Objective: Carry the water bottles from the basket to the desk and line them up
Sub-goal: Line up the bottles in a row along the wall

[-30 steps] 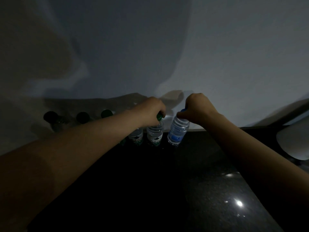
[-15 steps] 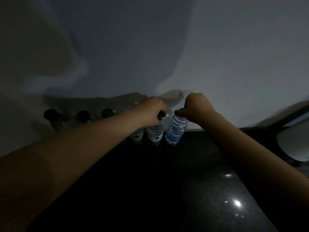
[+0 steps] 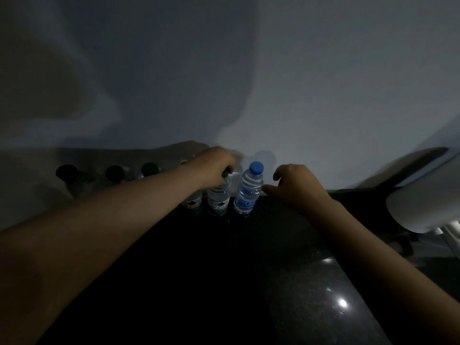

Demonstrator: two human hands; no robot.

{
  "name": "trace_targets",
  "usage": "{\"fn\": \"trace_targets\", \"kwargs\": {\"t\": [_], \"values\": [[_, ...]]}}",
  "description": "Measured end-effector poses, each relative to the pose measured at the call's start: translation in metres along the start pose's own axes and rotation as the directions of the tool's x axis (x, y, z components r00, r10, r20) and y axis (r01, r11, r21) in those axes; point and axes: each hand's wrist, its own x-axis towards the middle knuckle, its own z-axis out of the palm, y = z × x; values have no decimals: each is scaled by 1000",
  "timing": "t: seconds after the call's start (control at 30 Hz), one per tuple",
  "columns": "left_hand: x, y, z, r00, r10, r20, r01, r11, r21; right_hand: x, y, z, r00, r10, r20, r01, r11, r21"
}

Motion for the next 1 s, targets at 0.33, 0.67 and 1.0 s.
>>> {"fn": "trace_targets", "kwargs": {"t": [0.33, 0.67, 1.0], "values": [[-2, 3, 0, 999, -31, -21, 31, 1000, 5, -38, 22, -8, 996, 47, -81, -45, 999, 22], [-20, 9, -5, 997, 39, -69, -36, 999, 38, -81, 20, -11, 997, 81, -6, -81, 996, 21], [-90, 64, -4, 985, 169, 24, -169, 985, 17, -181, 32, -22, 990, 118, 75, -113, 991, -75]]}}
